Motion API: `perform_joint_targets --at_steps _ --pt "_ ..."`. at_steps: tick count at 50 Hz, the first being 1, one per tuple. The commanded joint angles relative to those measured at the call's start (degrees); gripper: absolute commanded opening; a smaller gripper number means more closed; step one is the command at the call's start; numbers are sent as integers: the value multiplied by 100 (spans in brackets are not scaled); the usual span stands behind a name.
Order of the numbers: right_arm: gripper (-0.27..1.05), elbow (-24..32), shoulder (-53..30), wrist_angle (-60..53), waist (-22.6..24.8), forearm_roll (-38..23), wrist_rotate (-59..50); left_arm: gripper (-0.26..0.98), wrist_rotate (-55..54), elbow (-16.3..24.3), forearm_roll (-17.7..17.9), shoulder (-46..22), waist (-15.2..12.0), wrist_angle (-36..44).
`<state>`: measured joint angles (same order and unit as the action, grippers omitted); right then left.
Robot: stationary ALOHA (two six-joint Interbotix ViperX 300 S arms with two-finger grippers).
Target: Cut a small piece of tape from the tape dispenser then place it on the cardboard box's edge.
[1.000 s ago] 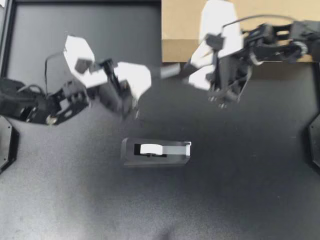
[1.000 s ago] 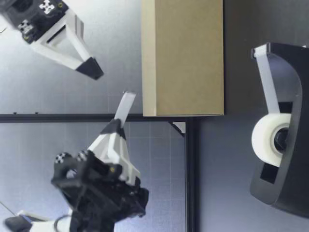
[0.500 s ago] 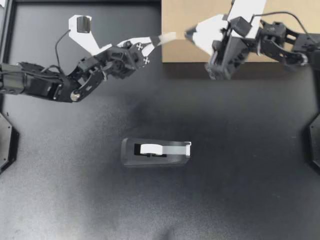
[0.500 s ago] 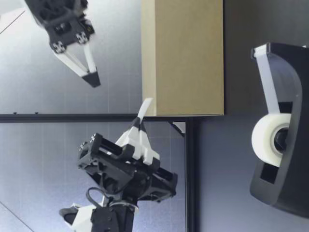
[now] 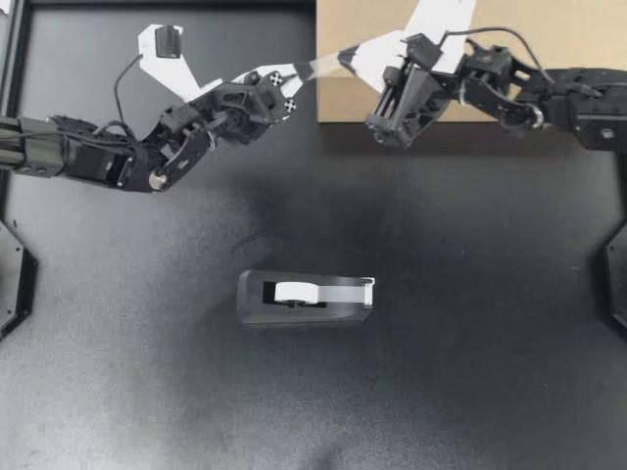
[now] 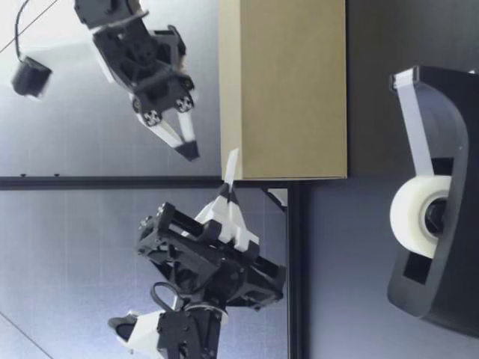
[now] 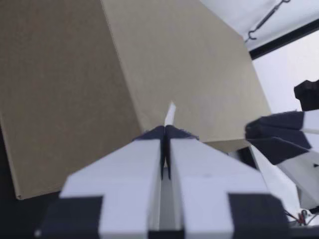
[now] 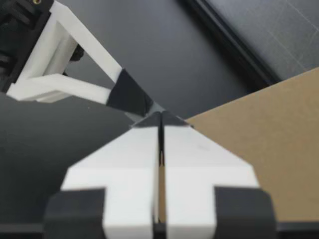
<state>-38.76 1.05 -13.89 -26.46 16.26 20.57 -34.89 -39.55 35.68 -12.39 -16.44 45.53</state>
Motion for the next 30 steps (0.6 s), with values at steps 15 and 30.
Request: perform_joint_targets --at_steps 15,30 --pt "-13 466 -483 158 -79 -9 18 -11 18 88 9 18 -62 0" --pt "-13 510 -650 237 -211 -18 26 -11 18 114 18 -26 -79 0"
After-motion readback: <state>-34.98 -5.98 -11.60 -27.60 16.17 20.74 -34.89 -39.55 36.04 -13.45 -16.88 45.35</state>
